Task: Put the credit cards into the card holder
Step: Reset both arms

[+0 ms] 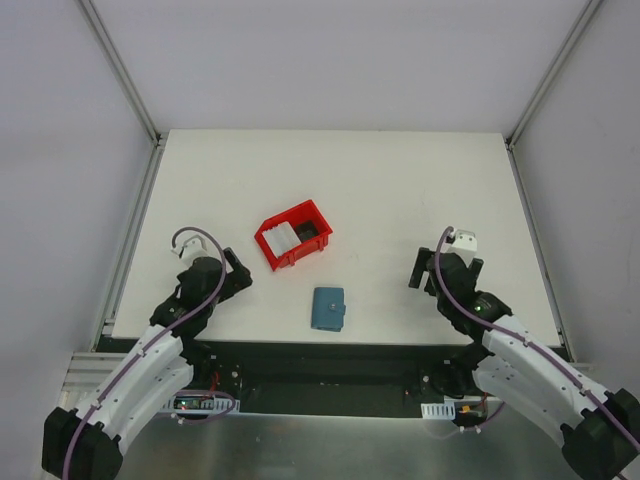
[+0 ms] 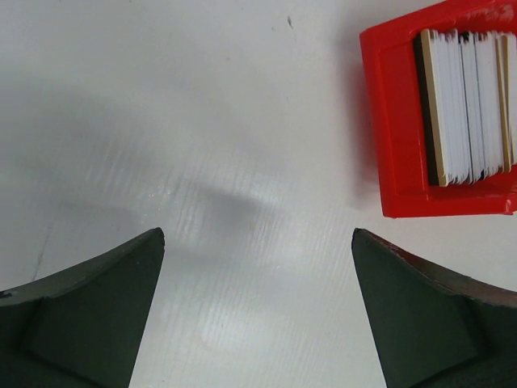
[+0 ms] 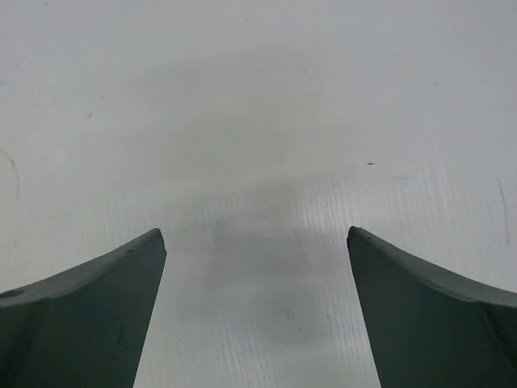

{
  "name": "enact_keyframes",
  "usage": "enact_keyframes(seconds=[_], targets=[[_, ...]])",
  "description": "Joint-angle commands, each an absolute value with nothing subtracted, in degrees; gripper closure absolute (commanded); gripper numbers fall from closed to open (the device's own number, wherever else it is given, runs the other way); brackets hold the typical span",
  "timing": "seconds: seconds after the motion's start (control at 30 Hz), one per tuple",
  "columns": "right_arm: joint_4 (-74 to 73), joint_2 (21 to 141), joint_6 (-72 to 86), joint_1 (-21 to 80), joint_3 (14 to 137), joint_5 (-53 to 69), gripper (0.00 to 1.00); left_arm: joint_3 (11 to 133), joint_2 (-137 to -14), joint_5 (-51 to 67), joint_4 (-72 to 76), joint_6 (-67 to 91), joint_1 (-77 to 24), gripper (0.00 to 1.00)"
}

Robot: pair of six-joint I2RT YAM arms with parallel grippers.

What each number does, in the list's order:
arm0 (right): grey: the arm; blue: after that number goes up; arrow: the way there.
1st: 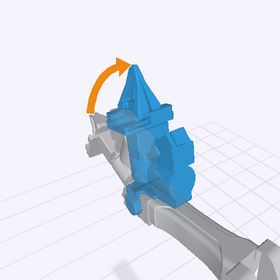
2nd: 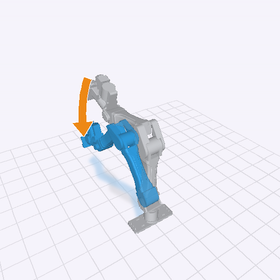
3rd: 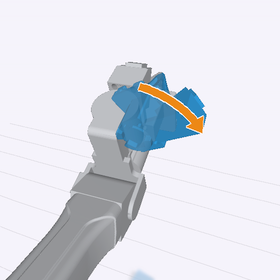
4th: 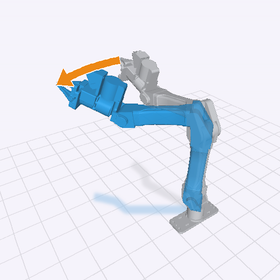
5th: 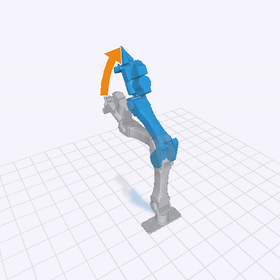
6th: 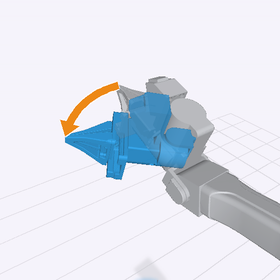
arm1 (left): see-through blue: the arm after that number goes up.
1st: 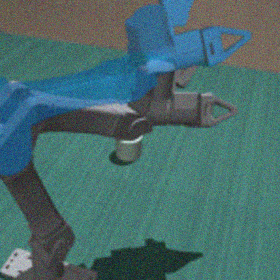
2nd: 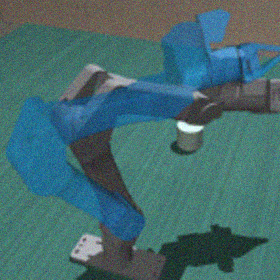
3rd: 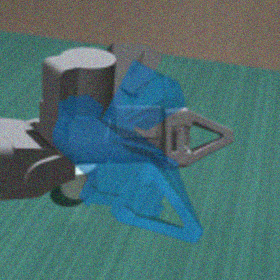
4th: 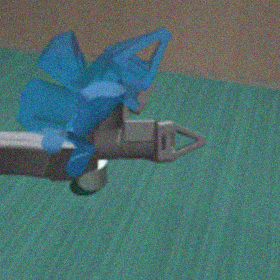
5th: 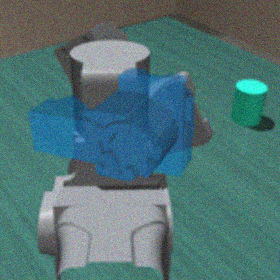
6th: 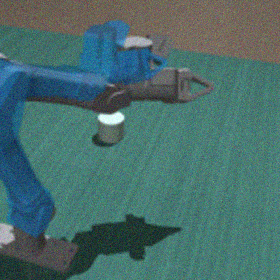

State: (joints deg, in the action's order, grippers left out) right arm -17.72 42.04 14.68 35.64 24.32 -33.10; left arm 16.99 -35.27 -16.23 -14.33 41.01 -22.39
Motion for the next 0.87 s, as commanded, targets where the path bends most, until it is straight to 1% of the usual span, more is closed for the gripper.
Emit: enact_keyframes(seconds=[0.0, 0.2, 0.4, 0.5, 0.67, 0.73, 0.83], targets=[[-17.1, 42.4, 11.1, 31.7, 27.2, -34.5, 0.04, 18.5, -32.7, -21.6, -14.9, 42.0, -22.1, 0.01], [-15.9, 44.0, 5.0, 23.6, 28.8, -30.4, 0.04, 20.2, -33.7, -25.6, -14.9, 37.9, -22.0, 0.01], [-8.5, 42.6, 0.4, 15.3, 24.3, -24.9, 0.04, 24.3, -39.4, -33.5, -12.4, 31.8, -22.1, 0.01], [-3.9, 42.3, -1.1, 11.7, 21.4, -22.7, 0.04, 25.0, -40.9, -34.0, -8.9, 27.8, -22.1, 0.01], [-0.3, 43.5, -2.7, 9.6, 20.5, -26.2, 0.04, 23.8, -39.6, -31.5, -4.4, 25.9, -22.1, 0.01], [4.7, 44.8, -3.9, 9.1, 19.2, -26.9, 0.04, 22.9, -38.9, -31.2, -3.0, 25.4, -22.1, 0.01], [12.8, 48.4, -4.6, 7.8, 16.0, -27.2, 0.04, 22.3, -38.3, -34.2, -2.9, 27.1, -22.1, 0.01]])
